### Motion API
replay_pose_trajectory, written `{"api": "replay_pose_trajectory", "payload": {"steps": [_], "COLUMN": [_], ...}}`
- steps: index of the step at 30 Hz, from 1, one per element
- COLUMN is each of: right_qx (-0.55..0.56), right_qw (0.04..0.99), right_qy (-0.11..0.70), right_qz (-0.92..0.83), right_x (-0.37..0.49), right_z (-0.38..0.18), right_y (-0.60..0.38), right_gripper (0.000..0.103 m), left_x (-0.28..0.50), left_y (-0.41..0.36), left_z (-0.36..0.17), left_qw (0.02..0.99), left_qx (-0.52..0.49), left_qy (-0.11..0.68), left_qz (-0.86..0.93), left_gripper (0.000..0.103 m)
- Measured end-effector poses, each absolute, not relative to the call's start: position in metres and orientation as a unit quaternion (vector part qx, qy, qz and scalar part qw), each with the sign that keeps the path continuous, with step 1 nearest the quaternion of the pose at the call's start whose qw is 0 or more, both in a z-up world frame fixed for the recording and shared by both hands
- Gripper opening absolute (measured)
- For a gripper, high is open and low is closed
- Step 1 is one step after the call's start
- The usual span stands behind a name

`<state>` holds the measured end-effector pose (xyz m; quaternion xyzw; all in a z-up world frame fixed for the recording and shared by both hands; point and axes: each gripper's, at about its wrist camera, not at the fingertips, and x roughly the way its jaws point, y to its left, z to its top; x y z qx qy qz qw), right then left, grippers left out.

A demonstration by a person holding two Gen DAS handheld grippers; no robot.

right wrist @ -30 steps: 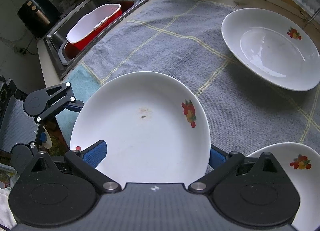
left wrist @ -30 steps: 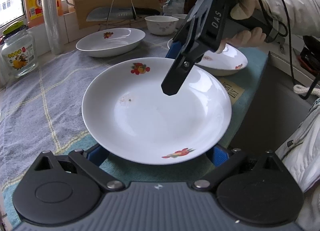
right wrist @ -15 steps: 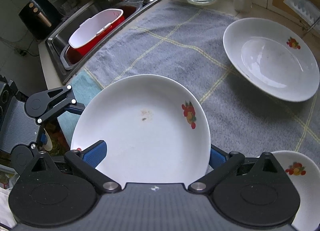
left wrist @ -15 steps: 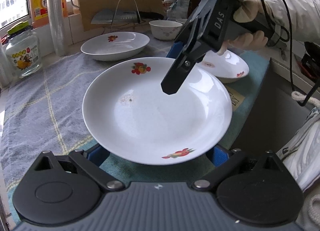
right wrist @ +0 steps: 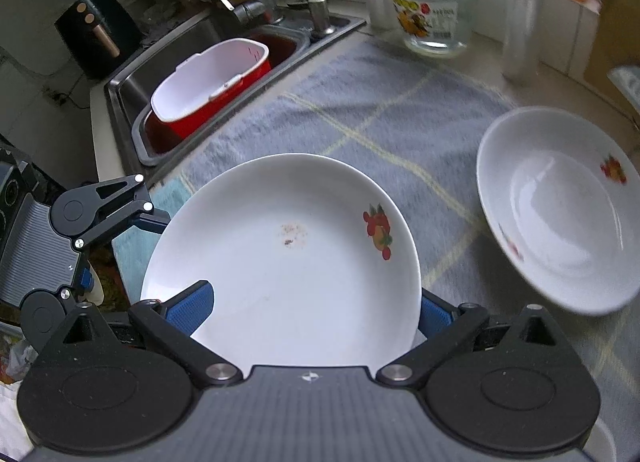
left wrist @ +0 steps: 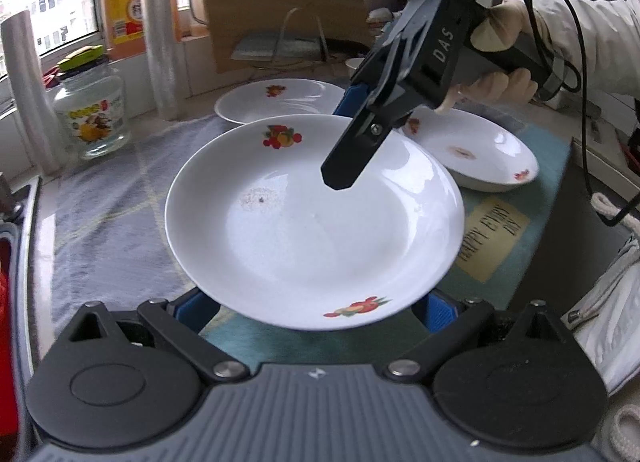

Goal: Organize plates and bowls
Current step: 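Lift and carry the plate with both tools toward the sink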

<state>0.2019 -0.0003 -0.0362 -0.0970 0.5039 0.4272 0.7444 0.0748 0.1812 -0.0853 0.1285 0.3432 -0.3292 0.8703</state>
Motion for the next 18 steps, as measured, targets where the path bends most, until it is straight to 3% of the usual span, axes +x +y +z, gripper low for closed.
{"api": "replay_pose_trajectory", "payload": {"steps": [18], "right_qx": [-0.118], "right_qw": [0.739], "right_qy": [0.482], "right_qz": [0.456], "right_x": [0.264], "right_z": [-0.037], "right_y": [0.056], "right_gripper": [0.103], "left_x": [0.128], "left_y": [0.216], "left_z": [-0.085], "left_qw": [0.887], "left_qx": [0.118], "left_qy": [0.347], "left_qz": [-0.282], "left_gripper": [0.100]}}
